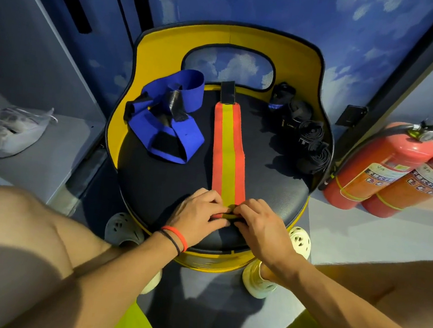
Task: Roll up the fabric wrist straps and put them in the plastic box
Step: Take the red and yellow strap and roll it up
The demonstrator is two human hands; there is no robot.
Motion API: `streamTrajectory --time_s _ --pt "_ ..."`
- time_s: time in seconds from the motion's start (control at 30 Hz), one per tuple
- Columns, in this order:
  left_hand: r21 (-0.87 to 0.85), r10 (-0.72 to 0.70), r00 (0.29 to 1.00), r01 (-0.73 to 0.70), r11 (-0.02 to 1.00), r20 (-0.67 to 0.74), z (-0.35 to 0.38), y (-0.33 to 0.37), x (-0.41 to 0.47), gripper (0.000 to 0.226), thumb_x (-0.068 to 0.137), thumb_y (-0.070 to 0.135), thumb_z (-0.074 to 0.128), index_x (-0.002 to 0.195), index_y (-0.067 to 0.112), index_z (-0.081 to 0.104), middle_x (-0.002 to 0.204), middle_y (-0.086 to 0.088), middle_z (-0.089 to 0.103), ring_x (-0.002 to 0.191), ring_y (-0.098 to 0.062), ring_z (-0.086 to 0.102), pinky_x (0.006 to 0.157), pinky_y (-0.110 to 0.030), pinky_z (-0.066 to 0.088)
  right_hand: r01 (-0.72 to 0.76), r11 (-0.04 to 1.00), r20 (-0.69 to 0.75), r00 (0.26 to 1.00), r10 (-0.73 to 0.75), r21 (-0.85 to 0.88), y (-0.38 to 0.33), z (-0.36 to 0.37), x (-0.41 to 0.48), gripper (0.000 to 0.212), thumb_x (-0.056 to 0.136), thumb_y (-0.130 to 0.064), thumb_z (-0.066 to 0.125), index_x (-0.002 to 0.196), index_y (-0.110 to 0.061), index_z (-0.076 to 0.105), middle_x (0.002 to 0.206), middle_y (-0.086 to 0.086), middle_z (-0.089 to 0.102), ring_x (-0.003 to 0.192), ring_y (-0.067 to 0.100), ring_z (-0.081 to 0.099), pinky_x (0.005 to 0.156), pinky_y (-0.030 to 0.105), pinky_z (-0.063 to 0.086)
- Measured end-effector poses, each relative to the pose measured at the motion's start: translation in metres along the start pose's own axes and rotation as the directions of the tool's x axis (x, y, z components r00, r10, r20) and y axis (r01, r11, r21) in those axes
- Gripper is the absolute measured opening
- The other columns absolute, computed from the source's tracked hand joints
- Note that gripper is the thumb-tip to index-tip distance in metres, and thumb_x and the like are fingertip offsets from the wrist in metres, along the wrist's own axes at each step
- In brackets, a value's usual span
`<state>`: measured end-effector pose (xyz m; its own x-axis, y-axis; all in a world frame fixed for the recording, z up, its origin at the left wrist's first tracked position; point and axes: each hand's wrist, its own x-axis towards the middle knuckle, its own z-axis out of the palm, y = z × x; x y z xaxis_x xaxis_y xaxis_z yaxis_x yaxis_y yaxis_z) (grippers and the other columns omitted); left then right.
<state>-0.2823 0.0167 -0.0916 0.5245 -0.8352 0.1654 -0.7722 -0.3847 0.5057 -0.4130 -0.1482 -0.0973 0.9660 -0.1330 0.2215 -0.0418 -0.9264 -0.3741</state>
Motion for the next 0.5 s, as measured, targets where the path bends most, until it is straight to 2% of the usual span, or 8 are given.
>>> streamTrajectory --time_s 0.07,0.2,0.3,0.37,0.43,0.5 --pt "0.100 0.088 0.996 -0.090 0.991 0.020 0.000 -0.003 -0.005 0.027 0.082 0.040 0.078 0.104 0.023 0.075 0.104 0.011 0.055 0.097 -0.012 0.050 0.081 -0.035 0.050 -0.013 1.000 0.012 1.000 0.013 -0.001 -0.002 -0.001 0.001 0.016 0.093 -0.025 0.065 0.108 -0.023 0.061 0.101 -0.006 0.056 0.092 0.019 0.051 0.065 0.037 0.052" --pt "0.149 0.100 0.994 -0.094 0.984 -0.036 0.005 -0.003 -0.006 0.022 0.083 0.034 0.078 0.102 0.022 0.075 0.099 0.007 0.054 0.091 -0.015 0.051 0.076 -0.039 0.050 -0.033 0.999 0.026 0.999 0.033 0.012 -0.001 -0.005 0.004 0.017 0.089 -0.025 0.074 0.103 -0.022 0.065 0.096 -0.005 0.058 0.089 0.018 0.050 0.066 0.035 0.050" --pt "0.152 0.127 0.989 -0.115 0.982 -0.070 0.007 -0.004 -0.007 0.022 0.085 0.032 0.077 0.104 0.021 0.075 0.096 0.006 0.060 0.089 -0.015 0.054 0.075 -0.037 0.052 -0.074 0.996 0.038 0.997 0.072 0.052 0.002 -0.006 0.007 0.017 0.088 -0.027 0.076 0.102 -0.021 0.068 0.094 -0.004 0.056 0.089 0.018 0.048 0.069 0.030 0.044" --pt "0.061 0.071 0.994 -0.065 0.996 -0.086 0.004 -0.004 -0.008 0.019 0.086 0.032 0.076 0.101 0.021 0.073 0.094 0.006 0.064 0.088 -0.013 0.054 0.076 -0.035 0.053 -0.101 0.991 0.057 0.994 0.096 0.092 0.007 -0.006 0.010 0.018 0.088 -0.029 0.077 0.102 -0.020 0.071 0.092 -0.003 0.056 0.089 0.017 0.047 0.071 0.028 0.040" --pt "-0.075 -0.075 0.994 0.070 0.995 -0.074 0.002 -0.003 -0.006 0.013 0.086 0.035 0.076 0.091 0.025 0.068 0.087 0.010 0.065 0.083 -0.010 0.055 0.075 -0.035 0.052 -0.132 0.983 0.074 0.990 0.123 0.130 0.012 -0.007 0.015 0.020 0.088 -0.033 0.077 0.104 -0.021 0.075 0.092 -0.002 0.057 0.090 0.017 0.048 0.073 0.030 0.042" --pt "-0.222 -0.234 0.971 0.217 0.951 -0.055 0.001 -0.002 -0.002 0.016 0.082 0.034 0.078 0.082 0.028 0.064 0.080 0.012 0.064 0.078 -0.008 0.058 0.074 -0.037 0.051 -0.154 0.973 0.065 0.987 0.145 0.170 0.016 -0.007 0.021 0.021 0.089 -0.035 0.075 0.106 -0.023 0.079 0.092 -0.002 0.059 0.090 0.016 0.050 0.075 0.029 0.041"
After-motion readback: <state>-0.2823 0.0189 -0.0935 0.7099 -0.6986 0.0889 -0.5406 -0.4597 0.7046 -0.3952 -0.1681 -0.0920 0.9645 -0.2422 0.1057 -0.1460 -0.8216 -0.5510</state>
